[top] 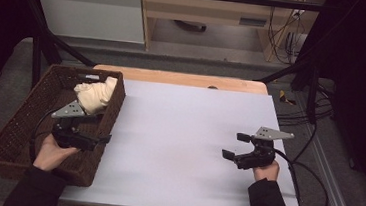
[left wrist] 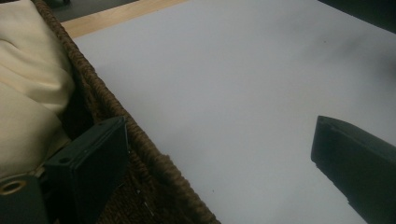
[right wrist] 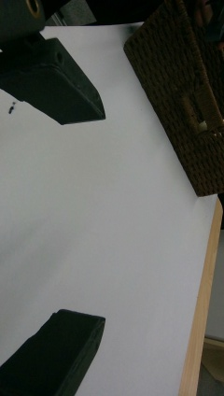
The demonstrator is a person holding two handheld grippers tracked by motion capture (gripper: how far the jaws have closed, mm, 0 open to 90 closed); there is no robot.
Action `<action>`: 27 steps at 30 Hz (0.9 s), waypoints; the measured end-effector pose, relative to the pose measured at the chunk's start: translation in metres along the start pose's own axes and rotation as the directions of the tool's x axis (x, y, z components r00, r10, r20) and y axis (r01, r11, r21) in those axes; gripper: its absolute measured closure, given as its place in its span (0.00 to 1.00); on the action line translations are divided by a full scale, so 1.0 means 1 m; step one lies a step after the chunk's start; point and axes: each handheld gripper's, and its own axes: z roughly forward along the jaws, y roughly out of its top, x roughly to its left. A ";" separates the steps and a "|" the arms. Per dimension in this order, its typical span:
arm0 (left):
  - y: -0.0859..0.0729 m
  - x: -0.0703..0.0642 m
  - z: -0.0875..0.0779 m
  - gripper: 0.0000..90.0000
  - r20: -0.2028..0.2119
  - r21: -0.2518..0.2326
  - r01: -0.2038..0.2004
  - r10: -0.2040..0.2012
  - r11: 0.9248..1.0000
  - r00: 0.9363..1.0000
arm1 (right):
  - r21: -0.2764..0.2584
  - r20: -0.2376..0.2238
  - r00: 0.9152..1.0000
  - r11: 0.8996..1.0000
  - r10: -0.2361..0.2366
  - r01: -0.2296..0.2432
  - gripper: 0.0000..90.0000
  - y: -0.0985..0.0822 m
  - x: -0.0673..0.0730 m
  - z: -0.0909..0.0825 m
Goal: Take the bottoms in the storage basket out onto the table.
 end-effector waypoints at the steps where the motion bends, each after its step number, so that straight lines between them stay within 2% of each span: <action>1: 0.000 0.001 -0.001 0.05 -0.005 0.001 0.000 0.000 1.000 1.000 | -0.001 0.001 1.000 1.000 0.001 -0.001 0.04 0.000 0.000 0.000; 17: 0.005 0.007 -0.020 0.05 -0.036 -0.011 0.026 -0.027 1.000 0.999 | 0.012 0.006 1.000 1.000 -0.002 0.002 0.04 -0.001 0.000 0.002; 27: 0.015 0.006 -0.023 0.04 -0.056 0.011 0.003 -0.003 1.000 0.998 | 0.016 0.005 1.000 1.000 -0.001 0.001 0.04 -0.001 0.000 0.002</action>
